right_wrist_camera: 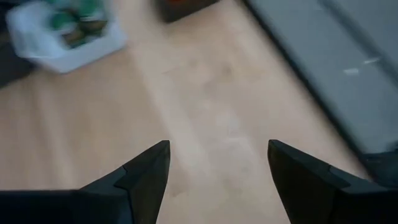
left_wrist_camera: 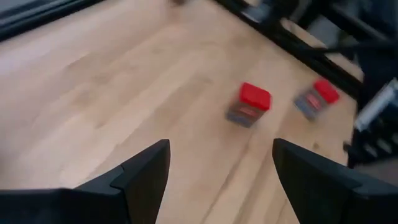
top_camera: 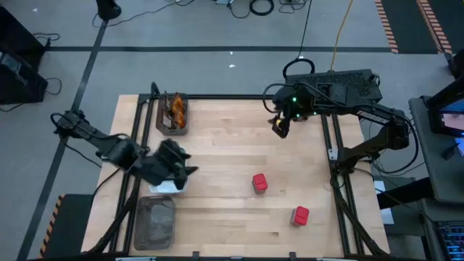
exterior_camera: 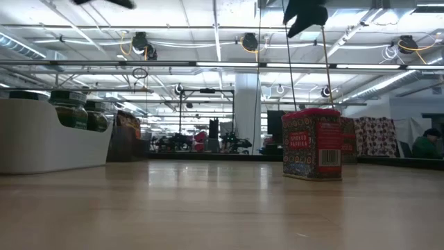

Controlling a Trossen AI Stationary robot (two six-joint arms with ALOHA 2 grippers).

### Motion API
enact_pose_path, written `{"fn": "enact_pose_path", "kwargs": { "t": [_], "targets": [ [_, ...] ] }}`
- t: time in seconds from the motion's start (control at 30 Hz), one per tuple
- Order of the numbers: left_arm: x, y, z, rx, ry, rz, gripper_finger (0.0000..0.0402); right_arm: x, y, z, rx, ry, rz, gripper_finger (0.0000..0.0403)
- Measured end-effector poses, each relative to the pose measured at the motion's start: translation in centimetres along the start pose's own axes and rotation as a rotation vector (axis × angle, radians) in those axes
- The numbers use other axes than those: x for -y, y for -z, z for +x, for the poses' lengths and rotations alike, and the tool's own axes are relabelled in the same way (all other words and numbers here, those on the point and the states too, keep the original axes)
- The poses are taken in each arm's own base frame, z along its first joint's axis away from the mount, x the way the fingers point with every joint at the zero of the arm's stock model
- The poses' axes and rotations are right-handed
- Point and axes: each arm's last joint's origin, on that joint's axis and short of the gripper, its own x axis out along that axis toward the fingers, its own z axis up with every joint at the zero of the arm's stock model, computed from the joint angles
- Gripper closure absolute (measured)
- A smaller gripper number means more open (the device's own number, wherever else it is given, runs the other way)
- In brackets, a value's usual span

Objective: Sort spices by type
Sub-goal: Put the middle red seasoning can into the bottom black bin

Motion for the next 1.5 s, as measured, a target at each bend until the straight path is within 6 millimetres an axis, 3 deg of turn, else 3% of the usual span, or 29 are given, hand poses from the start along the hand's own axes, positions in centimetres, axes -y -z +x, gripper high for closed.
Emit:
{"fn": "enact_pose_path", "kwargs": {
  "t": [0.13,0.27,0.5,0.67,0.93,1.2,1.37,1.5],
  "targets": [
    [0.2,-1.4,2.6,-0.034,0.048,0.22,0.0116,-1.9,0.8,-0.2,-0.067,-0.094,0.105,0.0149],
    [-0.6,-2.9,5.9,-0.109,0.098,0.451,0.0116,-4.1,2.3,-0.7,-0.132,-0.073,0.221,0.0149],
    [0.1,-4.7,12.5,-0.052,0.446,0.807,0.0116,-7.2,5.1,-2.0,-0.229,0.007,0.36,0.0149],
    [1.2,-4.9,17.5,-0.009,0.613,0.881,0.0116,-9.2,7.1,-3.2,-0.256,0.064,0.454,0.0149],
    [4.7,-5.3,23.7,-0.032,0.7,1.091,0.0116,-11.7,9.3,-4.8,-0.22,0.043,0.493,0.0149],
    [5.9,-7.2,27.7,-0.157,0.704,1.215,0.0116,-13.0,10.5,-5.8,-0.197,0.019,0.488,0.0149],
    [6.0,-7.4,30.4,-0.204,0.705,1.256,0.0116,-13.4,11.0,-6.1,-0.205,0.003,0.463,0.0149],
    [5.8,-7.0,31.2,-0.25,0.704,1.255,0.0116,-13.6,11.3,-6.3,-0.21,-0.007,0.446,0.0149]
  ]
}}
